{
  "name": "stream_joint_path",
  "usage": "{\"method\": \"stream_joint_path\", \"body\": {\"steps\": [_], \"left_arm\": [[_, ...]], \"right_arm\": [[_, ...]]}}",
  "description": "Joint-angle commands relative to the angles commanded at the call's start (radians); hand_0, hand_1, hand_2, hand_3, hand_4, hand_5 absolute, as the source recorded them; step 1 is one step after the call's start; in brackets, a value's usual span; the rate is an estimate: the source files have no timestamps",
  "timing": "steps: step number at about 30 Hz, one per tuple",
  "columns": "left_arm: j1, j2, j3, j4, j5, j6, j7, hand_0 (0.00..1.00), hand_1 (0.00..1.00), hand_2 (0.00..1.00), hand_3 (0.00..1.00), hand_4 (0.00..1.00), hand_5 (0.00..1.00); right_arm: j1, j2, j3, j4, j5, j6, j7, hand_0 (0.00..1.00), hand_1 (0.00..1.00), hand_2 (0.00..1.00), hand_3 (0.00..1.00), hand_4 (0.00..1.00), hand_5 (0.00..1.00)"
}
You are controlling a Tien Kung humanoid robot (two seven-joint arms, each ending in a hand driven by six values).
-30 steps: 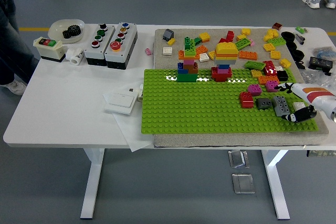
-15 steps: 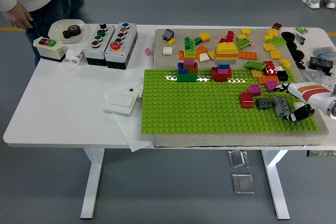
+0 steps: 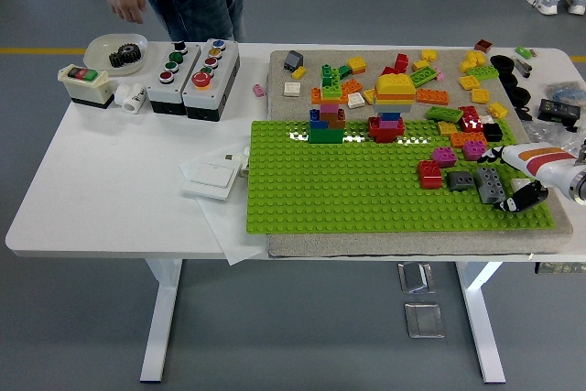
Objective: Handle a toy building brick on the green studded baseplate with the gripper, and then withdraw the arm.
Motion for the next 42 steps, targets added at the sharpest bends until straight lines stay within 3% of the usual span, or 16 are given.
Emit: {"method": "stream_joint_path", "body": {"steps": [19,25,26,42], "left_arm": [[-0.004,0.001,0.009,0.000,-0.009,0.001,-0.001,0.791,0.717,0.630,0.559,0.582,0.606],[-0.004,0.002,0.009,0.000,-0.010,0.000,-0.001,0.789,0.717,0.631,0.560,0.582,0.606],[-0.004,0.002,0.010,0.000,-0.011,0.000,-0.001,0.790,0.717,0.630,0.559,0.582,0.606],[-0.006,0.003,0.018,0.000,-0.019,0.000,-0.001,0.790,0.718,0.631,0.559,0.582,0.606]], "right_arm": [[0.034,0.013,-0.035,-0.043,0.009,0.007,0.001,0.747,0.749,0.779,0.813,0.892,0.243],[0.051,0.016,-0.056,-0.050,0.014,0.020,0.002,0.731,0.730,0.762,0.779,0.867,0.265],[0.053,0.016,-0.059,-0.051,0.014,0.021,0.002,0.691,0.703,0.732,0.662,0.817,0.286],[0.073,0.014,-0.075,-0.045,0.019,0.018,0.009,0.646,0.661,0.677,0.588,0.776,0.308]]}}
